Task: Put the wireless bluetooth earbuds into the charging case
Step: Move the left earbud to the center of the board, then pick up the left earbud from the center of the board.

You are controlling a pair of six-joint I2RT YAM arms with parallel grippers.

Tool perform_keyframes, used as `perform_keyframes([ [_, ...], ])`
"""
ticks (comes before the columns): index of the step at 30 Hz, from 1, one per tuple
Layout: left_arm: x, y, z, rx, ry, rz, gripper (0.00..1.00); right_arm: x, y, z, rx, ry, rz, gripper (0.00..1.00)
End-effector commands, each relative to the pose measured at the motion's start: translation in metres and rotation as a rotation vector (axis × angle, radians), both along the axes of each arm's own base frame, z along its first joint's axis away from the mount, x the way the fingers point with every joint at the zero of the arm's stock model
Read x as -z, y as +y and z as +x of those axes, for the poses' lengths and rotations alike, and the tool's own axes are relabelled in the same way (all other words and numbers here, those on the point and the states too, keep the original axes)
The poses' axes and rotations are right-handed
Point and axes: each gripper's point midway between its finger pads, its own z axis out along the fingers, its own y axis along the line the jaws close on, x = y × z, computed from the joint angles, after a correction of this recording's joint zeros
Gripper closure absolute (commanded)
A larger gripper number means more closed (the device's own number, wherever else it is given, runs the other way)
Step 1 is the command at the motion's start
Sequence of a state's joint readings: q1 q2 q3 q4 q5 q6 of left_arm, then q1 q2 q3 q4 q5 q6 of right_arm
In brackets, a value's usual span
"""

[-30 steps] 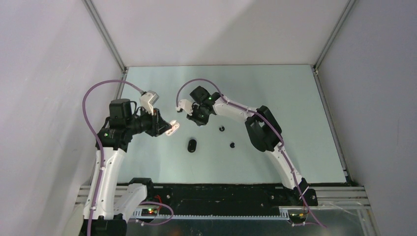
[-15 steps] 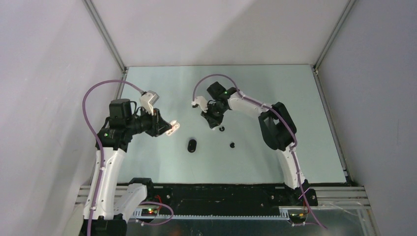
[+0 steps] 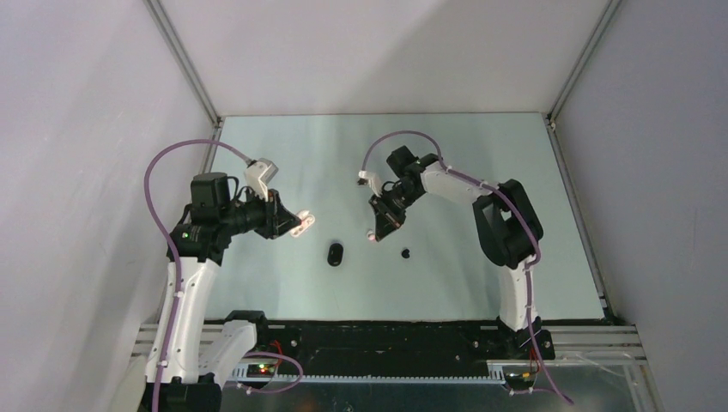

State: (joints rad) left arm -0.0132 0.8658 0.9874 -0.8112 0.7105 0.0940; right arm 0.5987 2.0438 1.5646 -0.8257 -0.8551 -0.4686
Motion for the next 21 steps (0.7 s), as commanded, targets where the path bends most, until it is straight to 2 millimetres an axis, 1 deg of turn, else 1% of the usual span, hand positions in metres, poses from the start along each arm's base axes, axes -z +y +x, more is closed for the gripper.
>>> perform_keyframes([
  [1, -0.009, 0.0, 0.002, -0.009, -0.017, -0.017, 1.0, -0.021, 0.001, 0.004, 0.048, -0.09, -0.01, 0.97],
  [2, -0.009, 0.0, 0.002, -0.011, -0.018, -0.017, 1.0, -0.019, 0.002, 0.013, 0.067, -0.144, -0.027, 0.96],
  [3, -0.009, 0.0, 0.002, -0.014, -0.016, -0.016, 1.0, -0.022, 0.003, 0.01, 0.07, -0.166, -0.029, 0.95],
  [4, -0.009, 0.001, 0.003, -0.018, -0.012, -0.016, 1.0, -0.02, 0.005, 0.014, 0.096, -0.193, -0.032, 0.94],
  [5, -0.009, 0.001, 0.003, -0.021, -0.01, -0.018, 1.0, -0.023, 0.008, 0.015, 0.105, -0.212, -0.027, 0.92],
  [7, -0.009, 0.001, 0.004, -0.028, -0.006, -0.019, 1.0, -0.023, 0.014, 0.021, 0.153, -0.235, -0.045, 0.91],
  [10, -0.01, 0.002, 0.004, -0.03, -0.008, -0.018, 1.0, -0.02, 0.023, 0.028, 0.233, -0.217, -0.082, 0.91],
  [14, -0.011, 0.002, 0.004, -0.035, -0.011, -0.016, 1.0, -0.009, 0.031, 0.029, 0.298, -0.192, -0.12, 0.89],
  [16, -0.011, 0.003, 0.004, -0.041, -0.015, -0.012, 1.0, 0.0, 0.032, 0.032, 0.34, -0.181, -0.156, 0.84],
  [17, -0.011, 0.004, 0.003, -0.045, -0.016, -0.01, 1.0, 0.002, 0.033, 0.032, 0.351, -0.176, -0.16, 0.83],
  [21, -0.01, 0.004, 0.001, -0.05, -0.022, -0.011, 1.0, 0.007, 0.037, 0.033, 0.38, -0.148, -0.167, 0.81],
])
